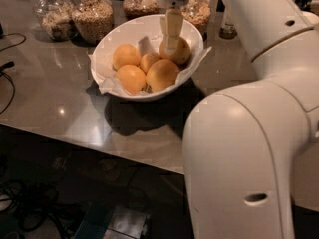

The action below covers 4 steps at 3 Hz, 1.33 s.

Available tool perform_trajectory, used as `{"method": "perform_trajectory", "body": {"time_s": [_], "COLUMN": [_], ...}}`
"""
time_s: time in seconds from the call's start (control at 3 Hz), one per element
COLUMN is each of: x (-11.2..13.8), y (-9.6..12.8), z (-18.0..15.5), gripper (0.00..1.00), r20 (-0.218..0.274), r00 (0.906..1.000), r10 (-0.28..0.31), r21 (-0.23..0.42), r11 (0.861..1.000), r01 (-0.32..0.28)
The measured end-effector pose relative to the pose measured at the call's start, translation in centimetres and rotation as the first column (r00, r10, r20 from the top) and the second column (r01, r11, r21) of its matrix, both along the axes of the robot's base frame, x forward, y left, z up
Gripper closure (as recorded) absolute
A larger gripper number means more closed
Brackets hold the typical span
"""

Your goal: Pick orange from white bowl

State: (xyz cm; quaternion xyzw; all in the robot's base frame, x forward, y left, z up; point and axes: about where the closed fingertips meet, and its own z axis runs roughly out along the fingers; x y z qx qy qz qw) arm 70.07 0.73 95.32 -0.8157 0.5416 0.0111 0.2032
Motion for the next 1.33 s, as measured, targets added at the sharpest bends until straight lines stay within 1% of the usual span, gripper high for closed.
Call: {"method": "perform_trajectory", "body": {"time_s": [0.33, 0.67, 1.0, 1.33], "x": [1.3, 1.3, 0.9, -0.8], "y": [0.1, 0.1, -0.5, -1.8], "z": [1.8, 1.8, 1.2, 0.2], "gripper": [0.0, 0.0, 0.0, 0.0], "r20": [0.062, 0.062, 0.048, 0.005], "r00": [0.998, 0.998, 0.9985, 0.9996], "r10": [-0.013, -0.013, -0.024, -0.028], "r21": [0.035, 0.035, 0.077, 0.105], "r11": [0.999, 0.999, 0.997, 0.994], "r01": [0.011, 0.011, 0.02, 0.028]}}
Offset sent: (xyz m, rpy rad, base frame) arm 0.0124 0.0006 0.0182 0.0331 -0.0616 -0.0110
